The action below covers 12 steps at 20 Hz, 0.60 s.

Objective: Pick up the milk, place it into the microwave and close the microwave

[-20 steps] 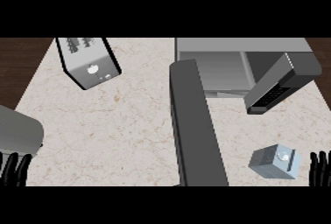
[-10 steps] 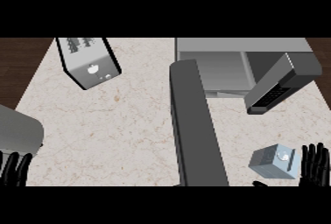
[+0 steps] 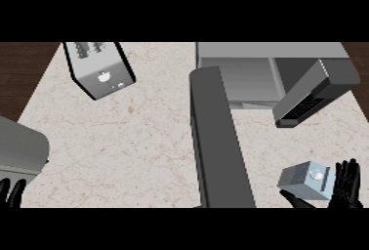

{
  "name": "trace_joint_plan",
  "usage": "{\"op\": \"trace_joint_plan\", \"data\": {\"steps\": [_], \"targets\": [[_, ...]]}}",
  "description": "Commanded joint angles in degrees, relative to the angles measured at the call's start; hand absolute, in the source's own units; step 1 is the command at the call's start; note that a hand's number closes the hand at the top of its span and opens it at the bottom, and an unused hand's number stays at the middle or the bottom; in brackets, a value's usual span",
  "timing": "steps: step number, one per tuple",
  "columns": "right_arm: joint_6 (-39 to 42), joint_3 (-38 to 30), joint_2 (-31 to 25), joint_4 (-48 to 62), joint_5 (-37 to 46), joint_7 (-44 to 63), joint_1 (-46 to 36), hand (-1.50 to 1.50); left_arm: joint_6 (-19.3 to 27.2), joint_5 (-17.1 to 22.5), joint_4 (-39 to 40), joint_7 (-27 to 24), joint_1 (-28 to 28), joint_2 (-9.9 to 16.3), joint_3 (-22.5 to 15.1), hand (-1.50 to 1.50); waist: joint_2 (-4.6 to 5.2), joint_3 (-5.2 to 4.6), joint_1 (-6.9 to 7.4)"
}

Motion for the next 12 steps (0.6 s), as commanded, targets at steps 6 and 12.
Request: {"op": "trace_joint_plan", "data": {"steps": [6, 12], "targets": [[4.76, -6.86, -4.43, 20.69, -2.26, -11.33, -6.04, -1.50, -0.60, -0.25, 3.09, 0.44, -3.34, -0.38, 1.99, -1.50, 0.04, 0.02, -0.17], [23.83, 1.82, -6.54, 18.77, -2.29, -8.21, -6.78, -1.50, 1.00, -1.41, 1.22, 0.45, -2.48, -0.81, -0.41, -1.50, 0.03, 0.05, -0.01]]}}
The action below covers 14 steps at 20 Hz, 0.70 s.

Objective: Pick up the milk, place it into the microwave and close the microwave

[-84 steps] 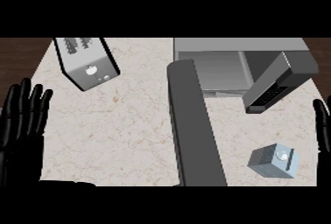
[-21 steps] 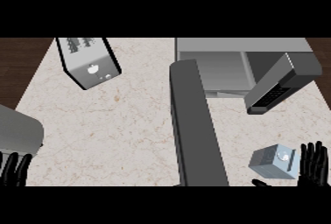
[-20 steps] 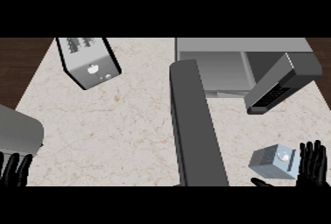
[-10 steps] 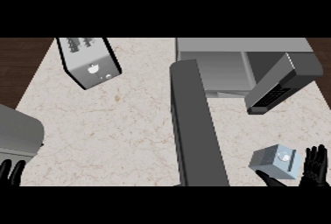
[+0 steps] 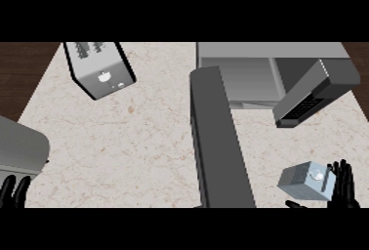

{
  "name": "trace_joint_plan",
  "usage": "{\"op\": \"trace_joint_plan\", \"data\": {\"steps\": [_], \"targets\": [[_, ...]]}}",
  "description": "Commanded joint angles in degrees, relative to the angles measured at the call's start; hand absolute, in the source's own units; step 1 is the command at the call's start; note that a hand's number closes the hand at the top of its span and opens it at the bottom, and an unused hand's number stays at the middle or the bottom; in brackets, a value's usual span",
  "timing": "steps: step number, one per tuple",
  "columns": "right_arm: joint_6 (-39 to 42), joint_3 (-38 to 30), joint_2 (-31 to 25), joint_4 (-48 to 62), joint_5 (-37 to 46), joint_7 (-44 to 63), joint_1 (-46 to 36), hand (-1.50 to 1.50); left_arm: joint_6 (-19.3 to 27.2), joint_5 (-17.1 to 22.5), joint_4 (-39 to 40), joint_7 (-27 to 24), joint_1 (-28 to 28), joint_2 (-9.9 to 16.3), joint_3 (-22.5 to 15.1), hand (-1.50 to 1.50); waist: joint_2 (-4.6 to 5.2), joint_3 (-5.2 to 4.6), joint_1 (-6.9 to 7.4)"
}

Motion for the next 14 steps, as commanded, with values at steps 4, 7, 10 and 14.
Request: {"op": "trace_joint_plan", "data": {"steps": [4, 7, 10, 14], "targets": [[13.78, 4.27, -0.44, 3.56, -0.52, -5.28, -4.16, 1.50, -0.12, -0.60, 1.48, -0.59, 0.10, -0.01, 0.19, -1.50, -0.02, -0.01, 0.17], [6.96, 3.41, 1.17, 3.71, 2.28, -13.03, -0.88, 1.50, -1.41, 3.77, 1.14, 2.10, -1.13, 1.57, 3.32, -1.50, -0.01, -0.04, -0.21], [-5.38, 0.65, 3.34, -1.16, 3.64, -12.87, -0.25, 1.50, 0.53, 2.31, 1.08, 2.00, -3.31, 0.68, 3.32, -1.50, -0.02, -0.07, -0.72], [0.57, -0.07, 4.17, -9.28, -1.75, -7.62, 2.33, 1.50, -2.21, 2.00, 3.50, -3.02, 0.84, -0.29, 1.27, -1.50, -0.17, -0.12, -0.35]]}}
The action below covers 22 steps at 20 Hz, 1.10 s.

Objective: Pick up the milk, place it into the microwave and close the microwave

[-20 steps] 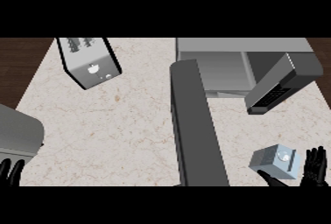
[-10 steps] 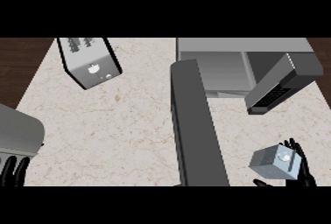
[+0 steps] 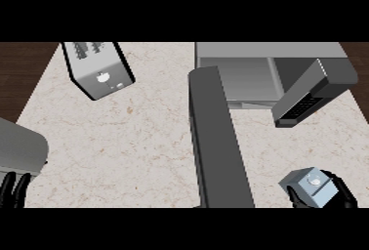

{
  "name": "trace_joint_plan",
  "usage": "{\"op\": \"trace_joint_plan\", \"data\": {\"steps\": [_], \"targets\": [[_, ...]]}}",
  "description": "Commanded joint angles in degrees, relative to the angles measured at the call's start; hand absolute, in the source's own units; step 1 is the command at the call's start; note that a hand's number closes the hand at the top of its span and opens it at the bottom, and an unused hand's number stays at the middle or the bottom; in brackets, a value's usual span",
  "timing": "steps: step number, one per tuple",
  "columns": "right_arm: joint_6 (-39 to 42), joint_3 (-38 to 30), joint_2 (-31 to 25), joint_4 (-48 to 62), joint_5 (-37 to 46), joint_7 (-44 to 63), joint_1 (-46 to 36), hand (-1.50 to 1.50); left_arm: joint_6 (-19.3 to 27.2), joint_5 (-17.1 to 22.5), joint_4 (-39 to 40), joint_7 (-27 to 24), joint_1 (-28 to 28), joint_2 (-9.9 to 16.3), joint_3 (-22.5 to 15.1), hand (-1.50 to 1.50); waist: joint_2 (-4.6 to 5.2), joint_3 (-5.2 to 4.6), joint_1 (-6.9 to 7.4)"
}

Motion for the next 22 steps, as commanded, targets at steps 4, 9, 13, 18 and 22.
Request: {"op": "trace_joint_plan", "data": {"steps": [4, 9, 13, 18, 22], "targets": [[3.25, 1.84, -3.77, -1.35, 0.21, 5.84, -8.31, 1.50, -1.44, 1.80, 1.29, -0.13, -0.47, 0.42, 1.72, -1.50, 0.07, -0.01, 0.51], [10.59, 3.96, -8.33, 9.62, 2.22, 5.90, -19.05, 1.50, -0.26, -2.20, 3.18, -2.05, -1.22, -0.72, -2.59, -1.50, 0.27, 0.07, 1.15], [12.09, 7.11, -5.64, 7.17, 3.12, 6.15, -17.90, 1.50, -2.61, 2.62, -0.88, -1.25, 3.47, 0.44, 0.15, -1.50, 0.02, 0.01, 0.70], [15.00, 9.29, -5.34, 1.67, 2.06, 7.97, -15.65, 1.50, -0.96, -0.30, 2.97, -3.47, 1.54, -0.73, -2.00, -1.50, 0.01, 0.00, 0.30], [9.38, 9.94, -4.75, -8.12, 2.62, 16.10, -16.18, 1.50, -3.03, 3.84, 3.35, -1.44, 0.11, 0.48, 3.28, -1.50, 0.01, -0.01, 0.12]]}}
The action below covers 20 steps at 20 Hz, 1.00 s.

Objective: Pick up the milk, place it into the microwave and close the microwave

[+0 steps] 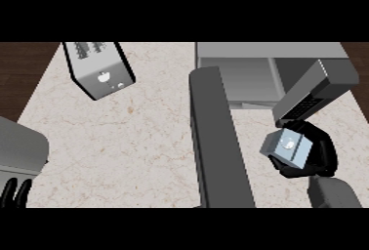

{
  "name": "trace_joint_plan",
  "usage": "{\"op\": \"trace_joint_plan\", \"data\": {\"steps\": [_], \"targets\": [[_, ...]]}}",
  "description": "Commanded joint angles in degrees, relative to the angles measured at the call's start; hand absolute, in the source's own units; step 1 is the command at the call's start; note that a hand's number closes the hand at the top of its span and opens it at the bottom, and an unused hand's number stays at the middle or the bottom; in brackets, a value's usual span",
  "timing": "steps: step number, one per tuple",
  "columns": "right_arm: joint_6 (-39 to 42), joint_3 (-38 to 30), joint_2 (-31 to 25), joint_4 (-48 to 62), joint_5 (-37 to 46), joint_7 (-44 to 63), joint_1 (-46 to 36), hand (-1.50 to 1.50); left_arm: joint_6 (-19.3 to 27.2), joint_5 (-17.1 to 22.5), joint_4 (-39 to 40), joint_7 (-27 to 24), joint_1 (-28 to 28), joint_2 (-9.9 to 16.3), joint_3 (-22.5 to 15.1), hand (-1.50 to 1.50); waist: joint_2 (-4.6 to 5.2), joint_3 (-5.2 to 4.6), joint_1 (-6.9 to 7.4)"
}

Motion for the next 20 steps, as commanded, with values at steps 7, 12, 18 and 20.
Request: {"op": "trace_joint_plan", "data": {"steps": [7, 12, 18, 20], "targets": [[-11.62, 1.63, 3.23, -1.45, 6.02, 11.46, -10.37, 1.50, 3.78, -2.42, 0.25, 1.97, -2.34, -0.79, -2.78, -1.50, 0.14, 0.03, 0.24], [-15.16, 0.98, 4.30, 8.65, 9.10, 12.05, -19.12, 1.50, -1.45, 2.56, 1.11, 1.41, -2.03, 0.56, 4.12, -1.50, 0.28, 0.04, 0.69], [-15.65, -1.01, 4.68, 21.34, 9.82, 10.49, -30.38, 1.50, -2.48, 2.94, 1.26, 2.21, -2.52, 0.56, 5.43, -1.50, 0.40, 0.06, 0.98], [-16.26, -2.33, 3.36, 27.93, 10.55, 10.49, -36.56, 1.50, -3.36, 3.69, 2.30, 1.98, -3.22, 1.20, 5.56, -1.50, 0.72, 0.08, 1.83]]}}
